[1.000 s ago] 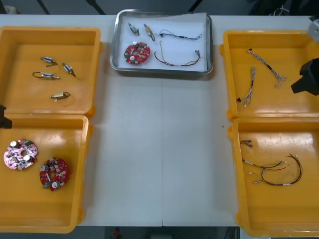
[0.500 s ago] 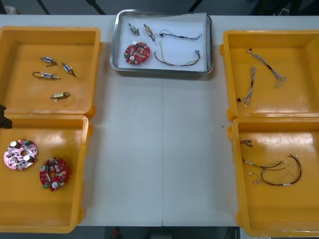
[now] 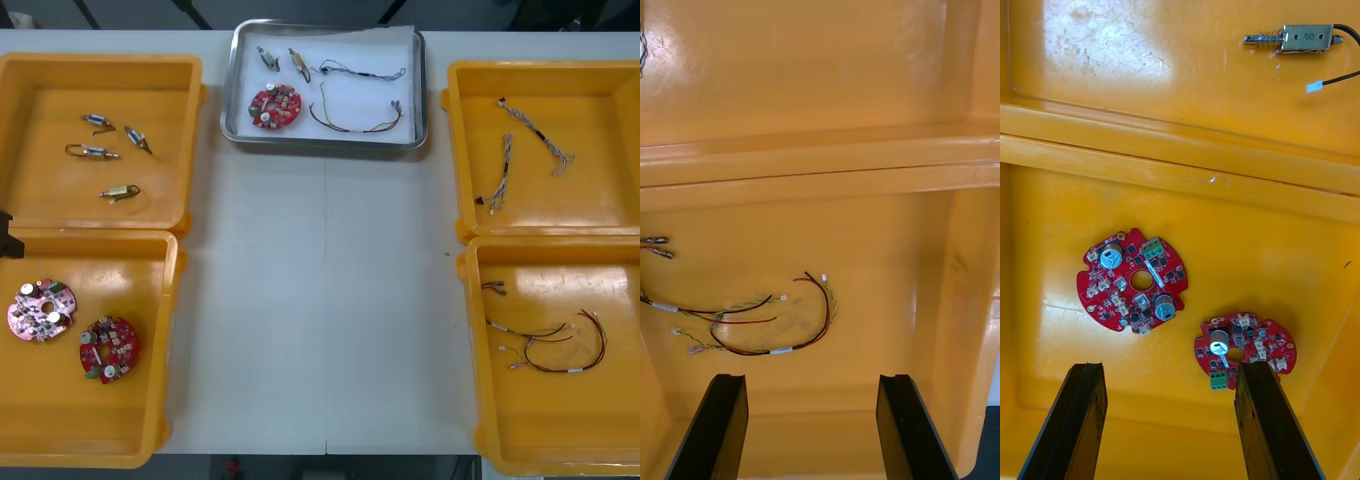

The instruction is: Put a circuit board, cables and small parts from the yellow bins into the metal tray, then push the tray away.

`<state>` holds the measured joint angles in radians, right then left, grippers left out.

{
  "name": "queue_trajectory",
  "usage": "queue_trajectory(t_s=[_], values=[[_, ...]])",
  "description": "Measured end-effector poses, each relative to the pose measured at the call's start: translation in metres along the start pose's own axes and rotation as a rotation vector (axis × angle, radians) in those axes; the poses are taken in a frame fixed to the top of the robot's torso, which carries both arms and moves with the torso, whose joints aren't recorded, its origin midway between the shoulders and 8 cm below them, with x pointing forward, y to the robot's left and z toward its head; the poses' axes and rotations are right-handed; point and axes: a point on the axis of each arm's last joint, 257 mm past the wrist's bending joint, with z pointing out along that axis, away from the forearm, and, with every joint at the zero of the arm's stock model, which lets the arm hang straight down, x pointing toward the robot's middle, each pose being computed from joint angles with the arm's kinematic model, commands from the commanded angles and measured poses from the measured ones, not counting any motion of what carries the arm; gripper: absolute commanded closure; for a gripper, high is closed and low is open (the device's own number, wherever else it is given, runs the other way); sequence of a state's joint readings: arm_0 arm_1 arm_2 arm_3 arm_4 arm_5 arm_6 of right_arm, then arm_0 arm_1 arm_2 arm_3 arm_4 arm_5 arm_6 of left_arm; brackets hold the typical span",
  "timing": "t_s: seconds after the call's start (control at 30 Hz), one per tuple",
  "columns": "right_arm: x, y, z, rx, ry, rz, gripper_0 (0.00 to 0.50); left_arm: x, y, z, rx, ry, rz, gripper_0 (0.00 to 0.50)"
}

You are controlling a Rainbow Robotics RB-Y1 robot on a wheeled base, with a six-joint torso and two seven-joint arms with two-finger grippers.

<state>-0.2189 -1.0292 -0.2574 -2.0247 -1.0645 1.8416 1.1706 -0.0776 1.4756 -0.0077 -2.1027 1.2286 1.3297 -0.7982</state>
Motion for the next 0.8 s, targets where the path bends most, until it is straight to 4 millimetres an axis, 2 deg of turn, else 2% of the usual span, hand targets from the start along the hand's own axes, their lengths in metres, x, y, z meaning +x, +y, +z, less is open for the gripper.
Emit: queue_trajectory(t_s=[0.5, 0.8], values=[[-0.001, -0.002, 0.001, 0.007, -0.005, 0.05, 0.0, 0.0, 0.0, 0.0, 0.0, 0.0, 0.0, 0.0], [-0.004, 0.01, 0.002, -0.021, -0.026, 0.037, 0.0, 0.0, 0.0, 0.0, 0.0, 0.0, 0.0, 0.0]])
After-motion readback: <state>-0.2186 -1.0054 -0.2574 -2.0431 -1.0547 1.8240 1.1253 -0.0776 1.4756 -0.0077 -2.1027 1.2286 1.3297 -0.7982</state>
